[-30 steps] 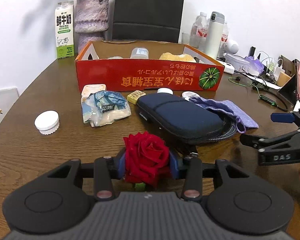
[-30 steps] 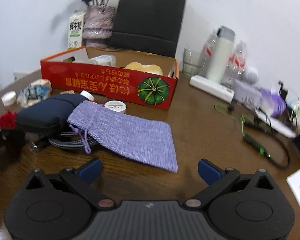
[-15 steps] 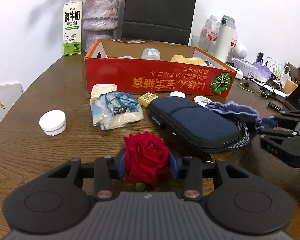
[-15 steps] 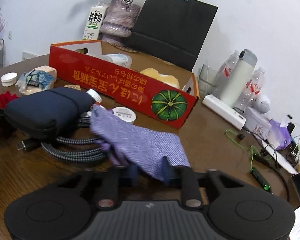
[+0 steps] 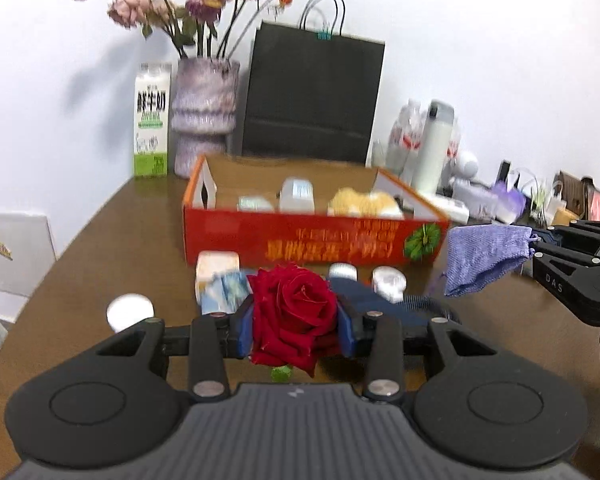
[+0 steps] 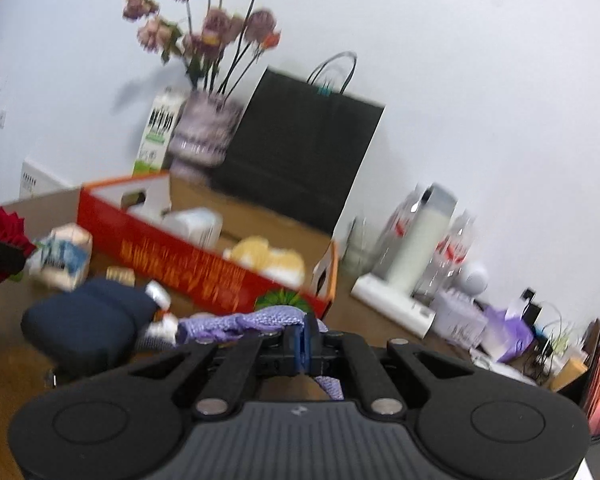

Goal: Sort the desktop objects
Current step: 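Carry the rose into the box with the left gripper while the right grasps the purple pouch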

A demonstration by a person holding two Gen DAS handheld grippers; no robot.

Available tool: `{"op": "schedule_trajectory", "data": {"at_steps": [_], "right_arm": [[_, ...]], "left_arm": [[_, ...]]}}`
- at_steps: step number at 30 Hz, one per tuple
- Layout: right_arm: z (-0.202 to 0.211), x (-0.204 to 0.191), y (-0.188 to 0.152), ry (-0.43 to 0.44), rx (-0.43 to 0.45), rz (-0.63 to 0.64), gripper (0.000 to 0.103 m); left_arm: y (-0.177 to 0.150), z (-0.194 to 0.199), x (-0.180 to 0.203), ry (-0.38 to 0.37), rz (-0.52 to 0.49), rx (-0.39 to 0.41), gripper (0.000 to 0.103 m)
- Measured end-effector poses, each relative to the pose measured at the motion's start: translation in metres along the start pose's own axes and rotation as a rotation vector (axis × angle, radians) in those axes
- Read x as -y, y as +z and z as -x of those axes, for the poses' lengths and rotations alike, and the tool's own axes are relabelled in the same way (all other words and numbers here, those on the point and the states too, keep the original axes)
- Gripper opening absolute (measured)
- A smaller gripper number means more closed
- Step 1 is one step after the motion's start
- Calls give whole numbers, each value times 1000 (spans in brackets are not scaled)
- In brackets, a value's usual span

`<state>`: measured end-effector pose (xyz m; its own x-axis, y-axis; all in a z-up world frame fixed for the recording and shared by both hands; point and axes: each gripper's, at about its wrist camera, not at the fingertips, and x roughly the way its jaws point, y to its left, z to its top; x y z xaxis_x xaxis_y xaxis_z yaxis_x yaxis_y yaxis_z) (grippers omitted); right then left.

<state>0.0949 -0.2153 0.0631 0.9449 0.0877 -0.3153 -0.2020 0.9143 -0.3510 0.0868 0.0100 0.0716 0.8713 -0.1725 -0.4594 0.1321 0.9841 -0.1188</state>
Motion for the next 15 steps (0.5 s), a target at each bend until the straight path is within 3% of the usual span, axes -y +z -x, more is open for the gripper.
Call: {"op": "schedule_trajectory", "data": {"at_steps": [8,15], "right_arm": [[-12,6,56,-19,103,-42,1],[-65,11,86,-4,106,-131,1]], "left_arm": [[54,-21,-4,-17,21,59,40],[97,-61,-13,-4,82,111,40]]}}
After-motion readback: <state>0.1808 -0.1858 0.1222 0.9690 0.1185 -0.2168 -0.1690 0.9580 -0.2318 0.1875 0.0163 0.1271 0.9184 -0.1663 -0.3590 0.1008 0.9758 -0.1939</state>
